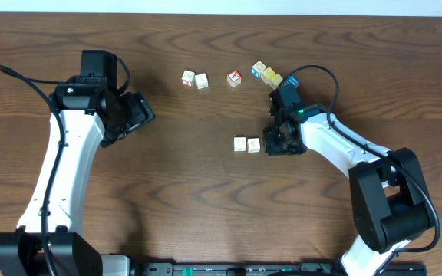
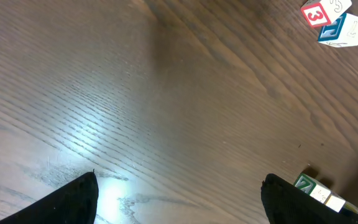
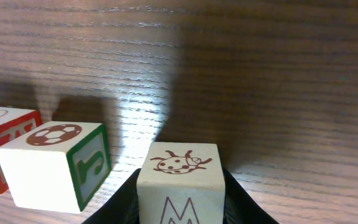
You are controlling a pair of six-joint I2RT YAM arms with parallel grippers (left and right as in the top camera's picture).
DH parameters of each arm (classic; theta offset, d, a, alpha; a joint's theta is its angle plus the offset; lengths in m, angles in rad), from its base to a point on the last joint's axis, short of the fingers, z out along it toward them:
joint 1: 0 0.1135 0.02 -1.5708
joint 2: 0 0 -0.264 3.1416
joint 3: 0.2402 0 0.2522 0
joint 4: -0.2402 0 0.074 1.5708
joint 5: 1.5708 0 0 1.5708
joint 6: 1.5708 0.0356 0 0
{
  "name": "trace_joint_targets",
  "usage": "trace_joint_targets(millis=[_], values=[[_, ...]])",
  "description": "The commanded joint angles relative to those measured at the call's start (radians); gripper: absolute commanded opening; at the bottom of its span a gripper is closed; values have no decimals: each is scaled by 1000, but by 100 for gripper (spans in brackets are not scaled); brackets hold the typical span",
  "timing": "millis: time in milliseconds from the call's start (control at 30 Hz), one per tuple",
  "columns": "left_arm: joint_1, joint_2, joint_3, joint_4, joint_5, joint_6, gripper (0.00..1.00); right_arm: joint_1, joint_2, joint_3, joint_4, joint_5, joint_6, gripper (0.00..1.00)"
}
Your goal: Lift 3 blocks
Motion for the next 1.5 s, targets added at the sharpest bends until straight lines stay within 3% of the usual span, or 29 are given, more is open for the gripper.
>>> trace_joint_targets(millis=[0, 367, 1000, 1467], values=[[5, -8, -6, -2, -14, 18, 84, 3, 0, 19, 1, -33, 44, 28], [5, -8, -6, -2, -14, 18, 84, 3, 0, 19, 14, -43, 69, 29], [5, -8, -6, -2, -14, 18, 84, 3, 0, 24, 46, -48, 65, 42], [5, -8, -6, -2, -14, 18, 84, -66, -2, 307, -269, -39, -19, 57]])
